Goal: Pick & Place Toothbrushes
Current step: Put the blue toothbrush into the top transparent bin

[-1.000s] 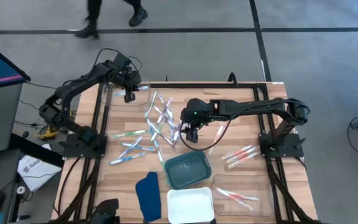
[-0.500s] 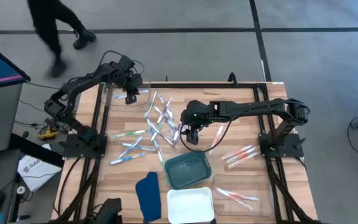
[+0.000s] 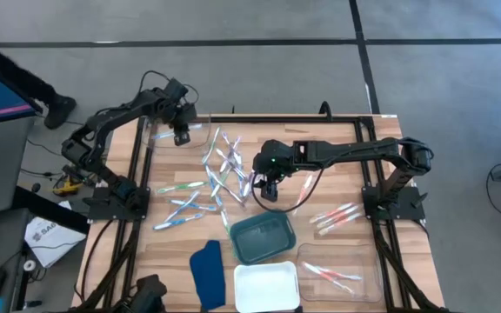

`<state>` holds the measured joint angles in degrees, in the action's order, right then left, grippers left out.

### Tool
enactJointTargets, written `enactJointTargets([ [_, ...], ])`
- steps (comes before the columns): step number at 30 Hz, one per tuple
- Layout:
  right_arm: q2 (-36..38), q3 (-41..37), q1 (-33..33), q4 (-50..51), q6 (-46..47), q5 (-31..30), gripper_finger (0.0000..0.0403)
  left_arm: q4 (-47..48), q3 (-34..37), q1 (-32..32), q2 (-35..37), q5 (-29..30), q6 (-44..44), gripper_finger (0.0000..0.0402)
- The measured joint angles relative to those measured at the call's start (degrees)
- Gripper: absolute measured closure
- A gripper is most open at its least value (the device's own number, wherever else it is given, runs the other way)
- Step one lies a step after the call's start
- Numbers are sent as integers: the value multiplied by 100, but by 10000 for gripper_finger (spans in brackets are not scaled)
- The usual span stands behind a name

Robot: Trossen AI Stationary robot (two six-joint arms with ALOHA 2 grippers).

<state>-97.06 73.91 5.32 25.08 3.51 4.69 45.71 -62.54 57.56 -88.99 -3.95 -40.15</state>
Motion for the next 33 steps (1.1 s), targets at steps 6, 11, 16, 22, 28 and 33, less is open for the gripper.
enactJointTargets([
  [6,-2,0,-6,0,0,1,187,-147,201,15,0,-44,-4,389],
  [11,-2,0,-6,1,0,0,187,-230,317,23,0,-69,119,389],
  [16,-2,0,-6,0,0,0,187,-486,535,22,0,-82,236,389],
  [22,-2,0,-6,-2,1,0,187,-617,598,22,0,-89,395,388],
  [28,0,0,-6,-2,0,1,187,-664,598,69,0,-87,927,389],
  [33,-2,0,-6,-2,1,2,187,-709,598,193,-102,-74,2217,389],
])
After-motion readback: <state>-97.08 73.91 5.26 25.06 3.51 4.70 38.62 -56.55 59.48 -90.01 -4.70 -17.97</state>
